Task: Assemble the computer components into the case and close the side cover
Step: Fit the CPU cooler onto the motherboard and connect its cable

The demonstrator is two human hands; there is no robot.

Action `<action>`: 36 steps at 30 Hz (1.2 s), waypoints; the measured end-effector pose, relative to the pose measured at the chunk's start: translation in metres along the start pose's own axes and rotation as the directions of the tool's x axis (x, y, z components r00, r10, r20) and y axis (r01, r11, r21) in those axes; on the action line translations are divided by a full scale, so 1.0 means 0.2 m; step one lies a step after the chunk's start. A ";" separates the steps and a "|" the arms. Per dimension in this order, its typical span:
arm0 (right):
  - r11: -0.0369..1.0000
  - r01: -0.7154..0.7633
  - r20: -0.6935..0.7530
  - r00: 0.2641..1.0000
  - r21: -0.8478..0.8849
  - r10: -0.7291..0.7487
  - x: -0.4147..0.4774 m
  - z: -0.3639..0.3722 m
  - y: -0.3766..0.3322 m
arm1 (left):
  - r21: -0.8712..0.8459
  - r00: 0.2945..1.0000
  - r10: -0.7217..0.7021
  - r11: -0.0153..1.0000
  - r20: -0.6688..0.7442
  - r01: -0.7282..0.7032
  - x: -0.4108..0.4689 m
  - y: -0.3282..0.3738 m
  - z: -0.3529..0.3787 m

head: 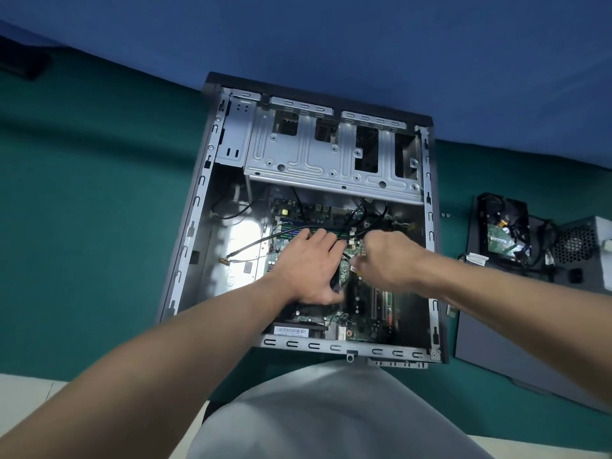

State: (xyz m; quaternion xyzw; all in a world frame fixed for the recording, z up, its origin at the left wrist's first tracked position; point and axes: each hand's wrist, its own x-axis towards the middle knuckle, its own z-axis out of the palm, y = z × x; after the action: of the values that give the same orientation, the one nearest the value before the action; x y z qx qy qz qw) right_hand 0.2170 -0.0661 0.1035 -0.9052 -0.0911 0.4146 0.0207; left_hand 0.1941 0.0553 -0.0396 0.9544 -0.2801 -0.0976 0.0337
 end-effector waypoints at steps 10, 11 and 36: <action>0.734 0.371 0.037 0.903 -0.569 -0.428 -0.11 0.04 -0.02 | -0.023 1.000 0.006 1.000 0.006 -0.005 0.00 0.01 -0.01; 0.894 0.246 -0.036 0.960 -0.374 -0.279 -0.09 0.04 -0.02 | -0.016 1.000 0.005 1.000 0.009 -0.005 0.00 0.01 -0.01; 0.824 0.242 0.090 0.969 -0.513 -0.229 -0.13 0.02 -0.05 | -0.004 1.000 0.023 1.000 0.010 -0.022 0.00 0.00 0.01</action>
State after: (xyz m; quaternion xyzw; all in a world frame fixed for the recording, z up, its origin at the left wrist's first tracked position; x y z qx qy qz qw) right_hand 0.1960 -0.0619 0.1217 -0.8536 -0.3107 0.3797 -0.1749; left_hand 0.1940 0.0549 -0.0423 0.9506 -0.2908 -0.1024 0.0354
